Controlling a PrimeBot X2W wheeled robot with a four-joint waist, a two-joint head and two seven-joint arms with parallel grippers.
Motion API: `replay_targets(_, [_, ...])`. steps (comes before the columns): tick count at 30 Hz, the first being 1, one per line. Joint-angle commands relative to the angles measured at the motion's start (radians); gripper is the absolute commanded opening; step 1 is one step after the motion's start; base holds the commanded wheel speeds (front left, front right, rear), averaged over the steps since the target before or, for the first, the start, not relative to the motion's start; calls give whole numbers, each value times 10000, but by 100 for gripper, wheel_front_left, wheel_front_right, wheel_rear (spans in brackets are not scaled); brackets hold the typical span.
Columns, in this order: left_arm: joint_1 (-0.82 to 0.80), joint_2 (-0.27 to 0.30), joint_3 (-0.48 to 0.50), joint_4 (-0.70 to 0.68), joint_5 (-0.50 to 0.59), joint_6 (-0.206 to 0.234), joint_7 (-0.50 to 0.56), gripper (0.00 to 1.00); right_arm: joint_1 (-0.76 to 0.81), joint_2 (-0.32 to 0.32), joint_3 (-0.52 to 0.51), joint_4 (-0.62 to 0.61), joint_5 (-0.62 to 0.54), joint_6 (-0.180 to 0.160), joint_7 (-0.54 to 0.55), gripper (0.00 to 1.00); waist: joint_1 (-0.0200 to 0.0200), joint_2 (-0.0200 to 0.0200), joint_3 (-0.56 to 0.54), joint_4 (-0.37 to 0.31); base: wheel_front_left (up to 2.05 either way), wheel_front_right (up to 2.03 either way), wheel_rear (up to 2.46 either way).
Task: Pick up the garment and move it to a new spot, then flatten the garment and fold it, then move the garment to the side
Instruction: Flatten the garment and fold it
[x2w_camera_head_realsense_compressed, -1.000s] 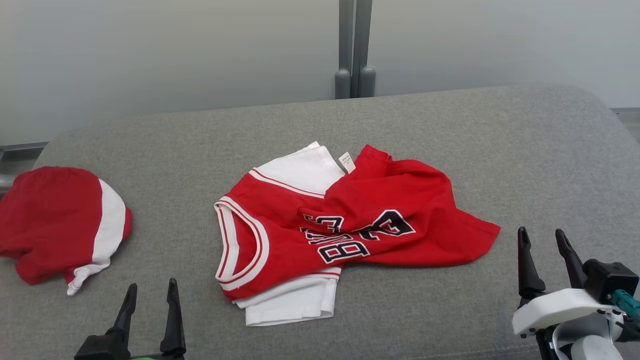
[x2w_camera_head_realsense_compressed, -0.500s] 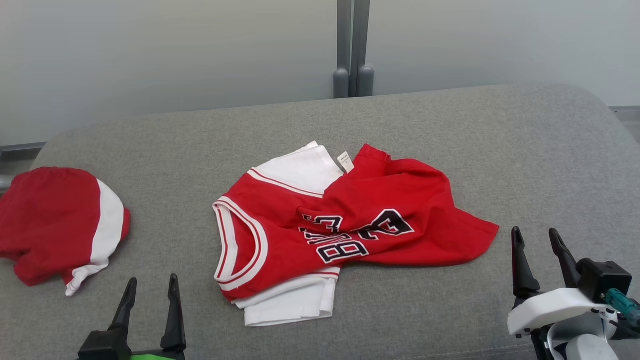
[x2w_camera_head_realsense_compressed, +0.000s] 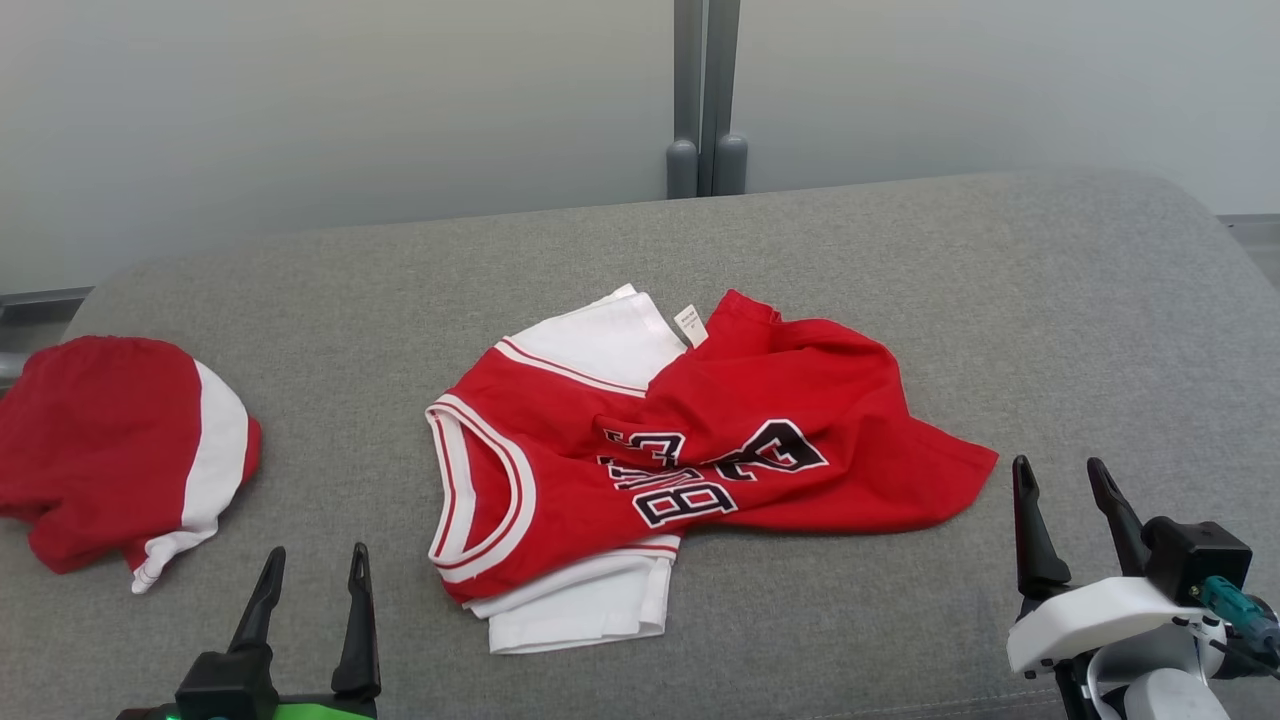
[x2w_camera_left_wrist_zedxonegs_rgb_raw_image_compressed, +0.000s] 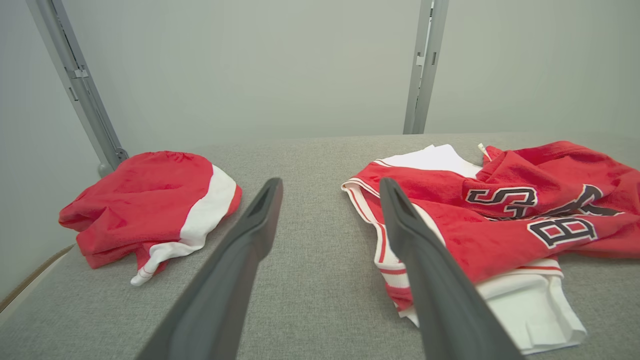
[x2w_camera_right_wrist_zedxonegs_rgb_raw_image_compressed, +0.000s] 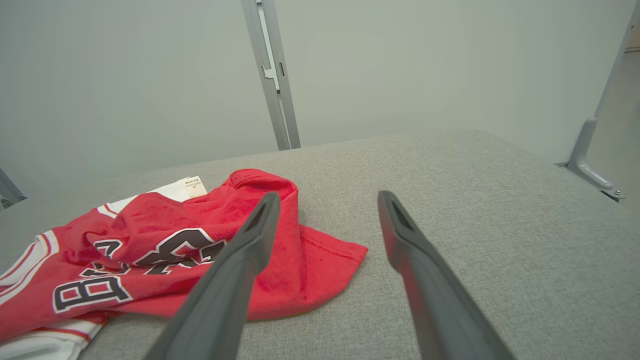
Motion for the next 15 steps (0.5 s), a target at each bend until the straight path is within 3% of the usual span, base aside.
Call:
replay_targets(1, [-136, 12, 15, 11, -33, 12, 0, 100, -57, -21, 16, -5, -68, -3, 15, 100, 0, -1, 1, -1, 0, 0, 0])
replay_targets(6, [-140, 16, 54, 22, -66, -13, -1, 100, -59, -19, 67, 17, -144, -3, 55, 100, 0, -1, 3, 4, 0, 0, 0])
replay_targets(15, [-120, -32, 54, -27, -146, -15, 0, 100, -20, -209, 1210, -457, 280, -3, -49, 100, 0, -1, 5, 15, 0, 0, 0])
